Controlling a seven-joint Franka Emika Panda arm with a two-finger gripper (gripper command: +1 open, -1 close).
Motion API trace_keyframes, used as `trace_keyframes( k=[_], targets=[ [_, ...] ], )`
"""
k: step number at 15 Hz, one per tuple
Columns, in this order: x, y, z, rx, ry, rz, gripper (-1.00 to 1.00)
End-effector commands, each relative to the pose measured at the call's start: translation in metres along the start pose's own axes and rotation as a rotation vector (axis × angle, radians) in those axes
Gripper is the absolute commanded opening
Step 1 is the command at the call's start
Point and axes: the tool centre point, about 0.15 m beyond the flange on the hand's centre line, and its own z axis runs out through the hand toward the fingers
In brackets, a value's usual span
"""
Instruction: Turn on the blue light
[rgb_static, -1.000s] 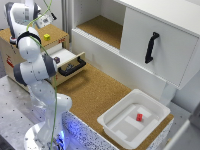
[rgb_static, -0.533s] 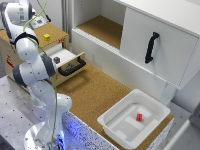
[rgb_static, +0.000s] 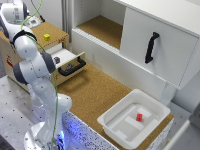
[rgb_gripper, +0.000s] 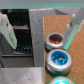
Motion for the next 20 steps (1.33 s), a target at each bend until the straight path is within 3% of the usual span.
trace_keyframes(
  k=[1, 12, 16, 20],
  targets=[
    [0.044, 0.014, 0.009, 0.012, -0.165, -0.003, -1.00],
    [0.039, 0.031, 0.049, -0.016, -0.191, 0.017, -1.00],
    [0.036, 0.029, 0.076, 0.013, -0.215, 0.032, -1.00],
    [0.032, 0.044, 0.094, 0.001, -0.227, 0.065, -1.00]
  ],
)
